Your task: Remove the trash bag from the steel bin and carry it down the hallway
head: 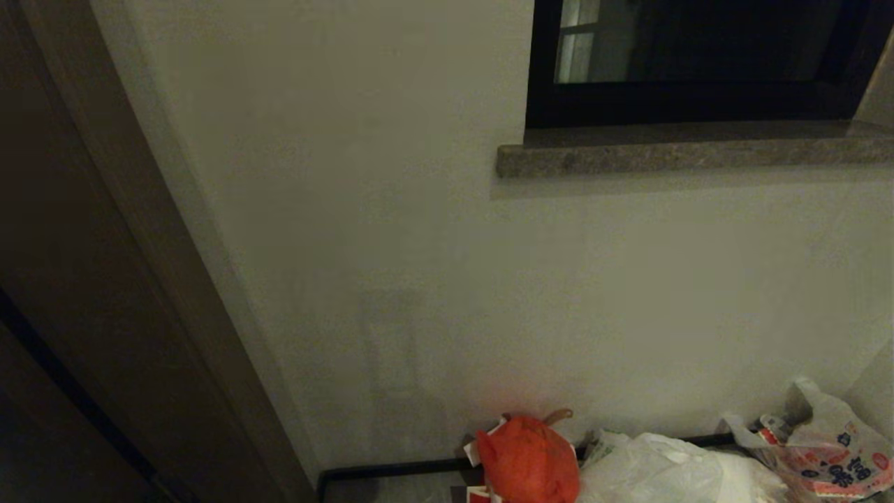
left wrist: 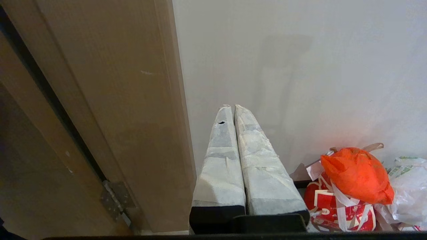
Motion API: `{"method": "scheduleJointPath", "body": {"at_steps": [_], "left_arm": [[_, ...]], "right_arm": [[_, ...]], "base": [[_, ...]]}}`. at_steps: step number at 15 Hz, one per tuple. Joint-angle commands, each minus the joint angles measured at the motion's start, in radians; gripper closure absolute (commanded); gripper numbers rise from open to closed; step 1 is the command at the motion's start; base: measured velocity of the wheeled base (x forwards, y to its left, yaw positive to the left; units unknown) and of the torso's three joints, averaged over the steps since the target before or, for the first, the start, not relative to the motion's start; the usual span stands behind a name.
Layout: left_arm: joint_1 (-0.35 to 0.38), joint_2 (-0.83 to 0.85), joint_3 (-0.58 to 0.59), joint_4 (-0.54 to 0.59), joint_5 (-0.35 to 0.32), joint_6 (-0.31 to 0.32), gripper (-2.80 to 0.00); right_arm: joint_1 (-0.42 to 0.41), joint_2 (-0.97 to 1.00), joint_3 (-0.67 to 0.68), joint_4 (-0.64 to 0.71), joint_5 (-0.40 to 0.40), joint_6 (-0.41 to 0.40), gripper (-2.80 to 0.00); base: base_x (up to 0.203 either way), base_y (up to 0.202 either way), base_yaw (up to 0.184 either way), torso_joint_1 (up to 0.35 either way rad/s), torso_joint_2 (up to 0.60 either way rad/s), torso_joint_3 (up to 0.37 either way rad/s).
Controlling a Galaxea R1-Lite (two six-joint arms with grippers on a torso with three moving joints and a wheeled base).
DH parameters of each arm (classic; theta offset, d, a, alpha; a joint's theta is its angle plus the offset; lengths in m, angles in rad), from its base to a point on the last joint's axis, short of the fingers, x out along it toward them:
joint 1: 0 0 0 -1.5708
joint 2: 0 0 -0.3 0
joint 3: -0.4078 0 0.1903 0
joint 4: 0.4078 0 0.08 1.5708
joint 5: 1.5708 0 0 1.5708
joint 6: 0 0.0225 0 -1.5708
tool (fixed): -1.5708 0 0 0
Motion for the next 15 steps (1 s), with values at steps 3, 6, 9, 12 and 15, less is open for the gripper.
{"method": "scheduleJointPath", "body": {"at_steps": [3,6,9,12,15], "left_arm": [[0.000,0.000,0.002,0.000,0.000,-0.001,0.00],[0.000,0.000,0.002,0.000,0.000,-0.001,0.00],[0.000,0.000,0.002,0.000,0.000,-0.001,0.00],[0.000,0.000,0.002,0.000,0.000,-0.001,0.00],[-0.001,0.000,0.000,0.000,0.000,0.001,0.00]], "right_arm": [[0.000,0.001,0.000,-0.001,0.000,0.000,0.00],[0.000,0.001,0.000,-0.001,0.000,0.000,0.00],[0.000,0.001,0.000,-0.001,0.000,0.000,0.00],[0.000,0.001,0.000,-0.001,0.000,0.000,0.00],[0.002,0.001,0.000,0.001,-0.001,0.003,0.00]], "base": [[0.000,0.000,0.000,0.000,0.00,0.000],[0.000,0.000,0.000,0.000,0.00,0.000],[0.000,0.000,0.000,0.000,0.00,0.000],[0.000,0.000,0.000,0.000,0.00,0.000],[0.000,0.000,0.000,0.002,0.00,0.112]]}}
